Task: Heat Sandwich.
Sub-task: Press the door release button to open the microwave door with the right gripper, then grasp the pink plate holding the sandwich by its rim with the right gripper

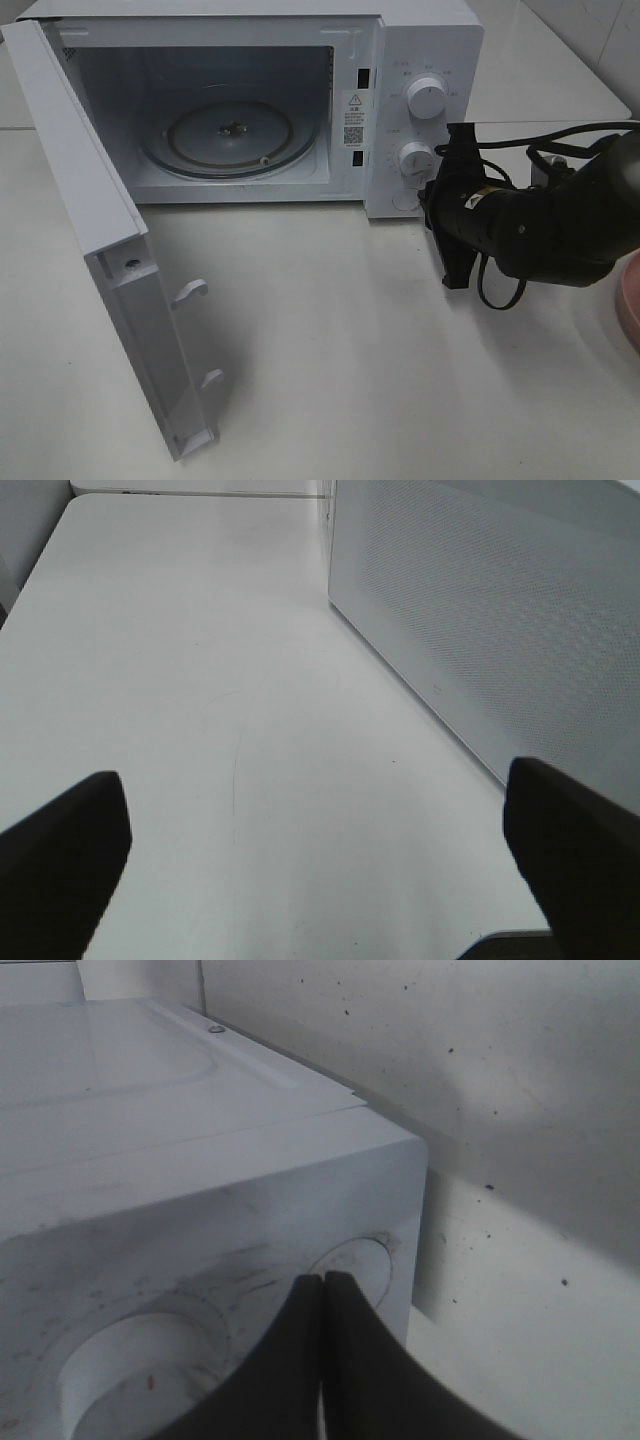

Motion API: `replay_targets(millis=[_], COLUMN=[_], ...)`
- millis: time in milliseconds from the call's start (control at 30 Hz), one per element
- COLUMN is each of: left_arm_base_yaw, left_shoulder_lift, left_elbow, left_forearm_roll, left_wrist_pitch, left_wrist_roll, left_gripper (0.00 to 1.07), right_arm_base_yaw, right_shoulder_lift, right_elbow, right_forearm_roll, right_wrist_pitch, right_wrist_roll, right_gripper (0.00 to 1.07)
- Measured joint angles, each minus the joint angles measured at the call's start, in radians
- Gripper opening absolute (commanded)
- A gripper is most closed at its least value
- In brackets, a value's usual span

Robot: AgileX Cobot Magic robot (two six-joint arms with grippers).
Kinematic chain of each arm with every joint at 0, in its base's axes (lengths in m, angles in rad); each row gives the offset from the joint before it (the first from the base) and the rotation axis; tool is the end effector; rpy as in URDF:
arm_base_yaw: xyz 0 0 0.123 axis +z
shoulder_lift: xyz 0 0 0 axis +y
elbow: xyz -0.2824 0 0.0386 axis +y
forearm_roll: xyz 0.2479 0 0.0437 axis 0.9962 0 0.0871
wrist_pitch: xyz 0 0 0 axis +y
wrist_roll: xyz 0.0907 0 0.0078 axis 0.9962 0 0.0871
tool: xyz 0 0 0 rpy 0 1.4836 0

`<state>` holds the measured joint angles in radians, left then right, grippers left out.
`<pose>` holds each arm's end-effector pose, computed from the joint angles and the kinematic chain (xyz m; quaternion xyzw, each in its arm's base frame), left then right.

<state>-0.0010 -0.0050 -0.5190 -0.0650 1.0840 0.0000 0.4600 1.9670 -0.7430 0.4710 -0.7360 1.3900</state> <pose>-0.0089 -0.0052 0.2806 0.0024 0.8526 -0.0327 0.5215 0.3238 0.1295 0.1119 0.5697 0.6212 0.4077 0.3512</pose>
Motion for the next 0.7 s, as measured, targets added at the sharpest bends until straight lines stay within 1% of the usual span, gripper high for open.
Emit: replay_targets(millis=[133,233,367,433,500,567,633,700], left_arm_base_yaw=[0.000,0.000,0.000,0.000,0.000,0.000,0.000,0.000], left_shoulder_lift=[0.000,0.000,0.000,0.000,0.000,0.000,0.000,0.000], left_elbow=[0.000,0.000,0.000,0.000,0.000,0.000,0.000,0.000], left_forearm_roll=[0.000,0.000,0.000,0.000,0.000,0.000,0.000,0.000], left_wrist_pitch=[0.000,0.000,0.000,0.000,0.000,0.000,0.000,0.000], left_wrist_roll=[0.000,0.000,0.000,0.000,0.000,0.000,0.000,0.000], left_gripper=[0.96,0.96,0.96,0.96,0.96,0.96,0.96,0.96], right_arm_base_yaw=[0.000,0.000,0.000,0.000,0.000,0.000,0.000,0.000], right_shoulder_lift=[-0.045,-0.099,-0.141,-0.178,-0.191,-0.224,-0.236,-0.269], right_elbow=[0.024,0.043,0.050,0.053,0.053,0.053,0.053,0.053], right_forearm_roll=[0.001,0.001,0.001,0.001,0.001,0.000,0.000,0.000], right_wrist_pitch=[0.026,0.104,0.157,0.230,0.260,0.352,0.376,0.450], right_wrist_roll=[-0.024,-0.080,-0.137,-0.233,-0.270,-0.374,-0.405,-0.524], right_gripper=[0.02,0.03,0.03,0.03,0.03,0.04,0.04,0.05])
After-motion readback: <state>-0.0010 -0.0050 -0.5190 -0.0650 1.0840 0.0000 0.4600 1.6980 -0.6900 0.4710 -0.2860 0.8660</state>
